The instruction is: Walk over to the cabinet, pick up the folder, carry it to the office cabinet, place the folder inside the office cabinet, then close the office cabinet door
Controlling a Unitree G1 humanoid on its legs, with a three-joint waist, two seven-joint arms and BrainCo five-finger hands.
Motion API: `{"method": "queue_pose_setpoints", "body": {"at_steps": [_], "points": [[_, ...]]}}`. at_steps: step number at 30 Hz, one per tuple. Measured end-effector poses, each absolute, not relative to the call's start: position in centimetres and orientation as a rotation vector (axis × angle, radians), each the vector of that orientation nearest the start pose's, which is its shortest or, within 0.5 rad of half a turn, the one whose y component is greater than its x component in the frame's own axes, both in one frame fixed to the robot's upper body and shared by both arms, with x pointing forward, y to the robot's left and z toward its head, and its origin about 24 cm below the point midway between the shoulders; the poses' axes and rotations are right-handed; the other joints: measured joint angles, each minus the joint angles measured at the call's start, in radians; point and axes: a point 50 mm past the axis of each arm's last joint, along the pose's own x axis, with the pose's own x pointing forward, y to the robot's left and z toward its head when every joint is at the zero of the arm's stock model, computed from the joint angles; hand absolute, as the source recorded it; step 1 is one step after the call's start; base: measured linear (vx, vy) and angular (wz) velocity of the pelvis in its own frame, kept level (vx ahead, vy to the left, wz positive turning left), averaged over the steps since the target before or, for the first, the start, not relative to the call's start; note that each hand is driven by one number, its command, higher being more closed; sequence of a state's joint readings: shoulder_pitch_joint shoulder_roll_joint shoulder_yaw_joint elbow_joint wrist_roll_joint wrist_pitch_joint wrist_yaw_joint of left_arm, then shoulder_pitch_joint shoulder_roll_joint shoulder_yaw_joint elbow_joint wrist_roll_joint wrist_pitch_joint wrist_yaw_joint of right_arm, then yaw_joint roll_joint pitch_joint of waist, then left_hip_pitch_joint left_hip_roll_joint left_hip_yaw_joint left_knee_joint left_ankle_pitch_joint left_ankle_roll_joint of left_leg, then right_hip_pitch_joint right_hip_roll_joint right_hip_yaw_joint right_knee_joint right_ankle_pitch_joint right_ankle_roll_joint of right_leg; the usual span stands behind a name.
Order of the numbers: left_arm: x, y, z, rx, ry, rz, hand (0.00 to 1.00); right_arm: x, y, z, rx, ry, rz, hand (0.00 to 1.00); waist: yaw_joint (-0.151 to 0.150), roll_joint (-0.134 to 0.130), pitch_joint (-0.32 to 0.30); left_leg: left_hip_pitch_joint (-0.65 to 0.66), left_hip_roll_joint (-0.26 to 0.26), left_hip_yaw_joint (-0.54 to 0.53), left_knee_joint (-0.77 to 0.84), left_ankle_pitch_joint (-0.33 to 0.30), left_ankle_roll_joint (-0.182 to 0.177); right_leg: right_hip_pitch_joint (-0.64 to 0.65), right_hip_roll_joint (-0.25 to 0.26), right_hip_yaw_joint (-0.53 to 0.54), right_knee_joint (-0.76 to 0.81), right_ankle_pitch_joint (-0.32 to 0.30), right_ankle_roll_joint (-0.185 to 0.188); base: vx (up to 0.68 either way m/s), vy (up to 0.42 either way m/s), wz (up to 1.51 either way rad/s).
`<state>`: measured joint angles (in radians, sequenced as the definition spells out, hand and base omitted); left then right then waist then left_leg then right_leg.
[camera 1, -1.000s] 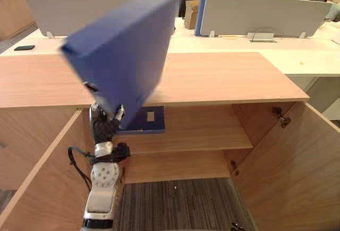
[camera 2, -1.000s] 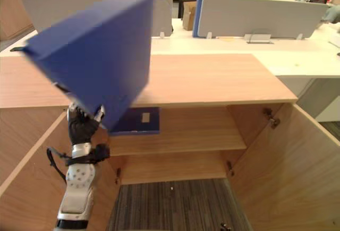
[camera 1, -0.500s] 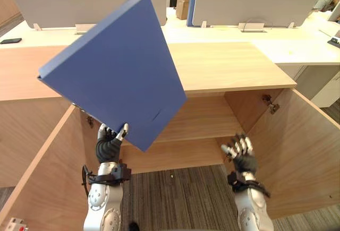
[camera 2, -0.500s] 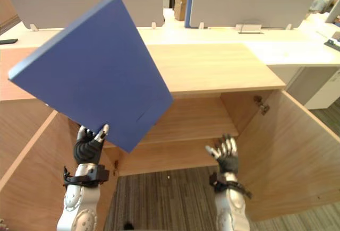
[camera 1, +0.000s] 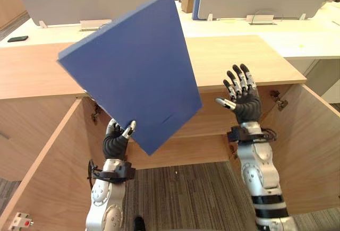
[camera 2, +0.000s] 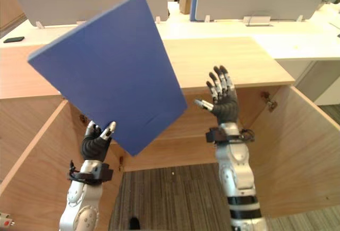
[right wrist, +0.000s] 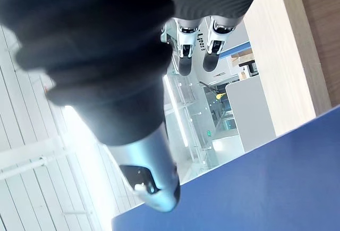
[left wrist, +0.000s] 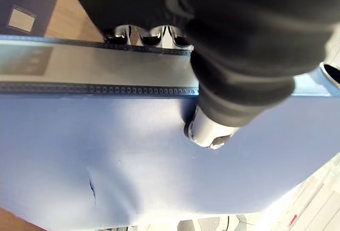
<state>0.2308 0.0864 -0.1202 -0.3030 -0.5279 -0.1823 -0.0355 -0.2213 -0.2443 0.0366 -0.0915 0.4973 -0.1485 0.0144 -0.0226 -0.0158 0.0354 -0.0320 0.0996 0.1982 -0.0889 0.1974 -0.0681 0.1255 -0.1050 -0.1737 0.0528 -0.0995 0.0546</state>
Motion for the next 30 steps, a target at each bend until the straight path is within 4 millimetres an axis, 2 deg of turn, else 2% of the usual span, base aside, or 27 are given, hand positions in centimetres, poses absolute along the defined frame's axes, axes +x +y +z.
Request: {"method": "queue_pose_setpoints", "body": {"at_steps": [4,8,14,19,20,24,30], "points": [[20.6,14.1,6.7,-0.497,-0.182,-0.139,1.0,30.4,-15.9,13.2,0.252,-0.338,0.236,0.0,0.01,0.011,0.006,-0.001,0.0,-0.014,-0.005,0.006,0.003,0.0,0.001,-0.01,0.009,0.0,0.0,-0.06,0.015,0.08],[20.6,13.6,6.6,-0.497,-0.173,-0.183,1.0,32.0,-14.8,13.4,0.216,-0.288,0.311,0.0,0.016,0.021,0.012,-0.002,0.0,-0.019,-0.005,0.011,0.006,-0.001,0.001,-0.013,0.014,0.0,0.0,-0.05,0.022,0.04],[20.9,13.5,6.5,-0.54,-0.159,-0.2,1.0,33.6,-13.8,14.2,0.181,-0.257,0.4,0.0,0.02,0.027,0.014,-0.01,-0.001,-0.019,-0.005,0.018,0.008,-0.002,0.002,-0.014,0.004,0.01,0.006,-0.01,0.005,0.0],[21.2,13.6,5.8,-0.563,-0.114,-0.227,1.0,34.3,-13.3,14.1,0.08,-0.204,0.486,0.0,0.029,0.028,0.013,-0.022,0.008,-0.021,-0.005,0.024,0.006,0.001,0.012,-0.012,-0.027,0.029,0.002,0.0,0.0,0.0],[21.2,13.8,5.7,-0.564,-0.106,-0.233,1.0,34.5,-13.1,14.0,0.051,-0.186,0.511,1.0,0.031,0.028,0.013,-0.023,0.013,-0.021,-0.005,0.026,0.003,0.002,0.017,-0.011,-0.031,0.032,0.0,0.0,0.0,0.0],[21.2,14.4,5.4,-0.569,-0.088,-0.236,1.0,34.5,-12.6,13.7,-0.038,-0.104,0.641,1.0,0.038,0.032,0.01,-0.024,0.028,-0.024,-0.005,0.032,-0.004,0.001,0.034,-0.014,-0.035,0.037,-0.008,0.0,0.0,0.0],[20.9,14.8,5.5,-0.548,-0.092,-0.307,1.0,33.9,-14.1,12.5,-0.022,0.069,0.788,1.0,0.052,0.06,-0.01,-0.025,0.03,-0.032,-0.005,0.039,-0.006,0.0,0.037,-0.019,-0.028,0.037,-0.009,-0.01,-0.003,0.01]]}}
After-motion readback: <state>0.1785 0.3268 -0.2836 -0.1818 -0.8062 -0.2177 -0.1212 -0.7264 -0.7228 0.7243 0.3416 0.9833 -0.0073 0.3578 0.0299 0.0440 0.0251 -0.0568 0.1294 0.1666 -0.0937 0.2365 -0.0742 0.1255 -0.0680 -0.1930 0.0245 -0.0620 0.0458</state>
